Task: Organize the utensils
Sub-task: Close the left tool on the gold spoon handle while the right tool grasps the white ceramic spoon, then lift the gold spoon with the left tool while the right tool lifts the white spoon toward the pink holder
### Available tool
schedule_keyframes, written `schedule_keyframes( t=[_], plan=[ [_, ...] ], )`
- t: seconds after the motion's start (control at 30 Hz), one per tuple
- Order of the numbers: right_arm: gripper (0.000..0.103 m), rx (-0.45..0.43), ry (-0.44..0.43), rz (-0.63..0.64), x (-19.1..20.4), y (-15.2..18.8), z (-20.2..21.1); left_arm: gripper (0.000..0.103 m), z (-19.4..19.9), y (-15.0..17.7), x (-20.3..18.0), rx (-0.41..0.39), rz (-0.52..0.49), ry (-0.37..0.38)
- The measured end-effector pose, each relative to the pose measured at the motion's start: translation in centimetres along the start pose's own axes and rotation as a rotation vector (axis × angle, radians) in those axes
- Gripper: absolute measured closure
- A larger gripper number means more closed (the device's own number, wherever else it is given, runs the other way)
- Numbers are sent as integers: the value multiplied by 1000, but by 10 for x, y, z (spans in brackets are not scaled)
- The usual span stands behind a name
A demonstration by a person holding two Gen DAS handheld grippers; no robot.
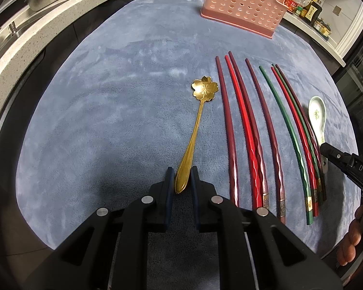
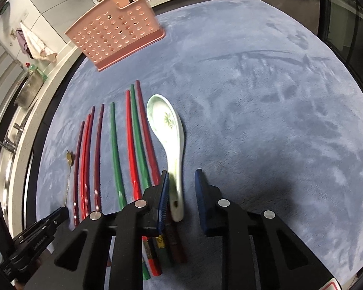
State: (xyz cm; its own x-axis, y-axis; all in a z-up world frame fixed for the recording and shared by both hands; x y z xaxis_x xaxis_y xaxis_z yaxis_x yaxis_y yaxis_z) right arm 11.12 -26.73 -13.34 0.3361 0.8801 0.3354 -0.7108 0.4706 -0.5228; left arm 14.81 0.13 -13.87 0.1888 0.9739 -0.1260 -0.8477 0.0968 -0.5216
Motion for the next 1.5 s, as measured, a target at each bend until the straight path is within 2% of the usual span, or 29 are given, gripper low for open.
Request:
schedule_keyframes(
  t=[0.07,0.13,0.37,0.43,0.67,0.87,0.93,0.97,1.07,1.17,1.27,1.33,1.4,1.5],
  plan=[
    [83,2,-1,6,2,0,0,90,0,0,0,0,0,0],
    [90,9,2,10,2,1,-2,90,0,0,0,0,1,0],
    [92,4,-3,8,1,3,-1,90,1,1,3,-13,13,18],
    [96,-2,2,21,3,4,3,90,2,1,4,-15,20,27],
    [97,-54,43,73,5,-2,24,91,12,1,1,-35,20,47],
    [97,-124,63,76,3,-13,51,94,36,-6,-9,-97,-25,56],
    [98,-145,64,75,4,-18,58,95,44,-10,-12,-118,-35,62],
    [102,-154,66,76,3,-21,61,95,47,-13,-13,-126,-36,64],
    [102,-177,75,90,5,-27,67,102,54,-20,-16,-152,-42,74],
    [102,-185,86,102,5,-28,66,102,59,-28,-18,-172,-41,77],
    [102,-143,57,72,0,-22,58,102,64,-35,-19,-192,-41,77],
    [89,-116,45,45,-3,-14,54,102,65,-36,-18,-193,-41,80],
    [81,-95,40,30,-6,-6,50,102,63,-35,-18,-189,-43,78],
    [80,-72,46,16,-13,4,44,102,61,-31,-19,-177,-46,81]
  ],
)
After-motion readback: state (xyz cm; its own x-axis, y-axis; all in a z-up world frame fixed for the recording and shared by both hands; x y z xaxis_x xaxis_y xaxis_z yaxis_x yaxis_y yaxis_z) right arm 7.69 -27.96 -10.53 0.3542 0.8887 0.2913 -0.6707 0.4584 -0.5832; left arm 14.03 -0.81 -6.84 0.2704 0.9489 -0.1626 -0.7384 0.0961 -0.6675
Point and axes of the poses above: each gripper's, at about its wrist camera, not at the fingertips, and z roughly against the way its jaws point, x to its left, y to its underside, the point moved 5 cm from there along -z, roughly the way its jaws point, and after that the axes turned 7 degrees about -x, right-handed, at the moved point
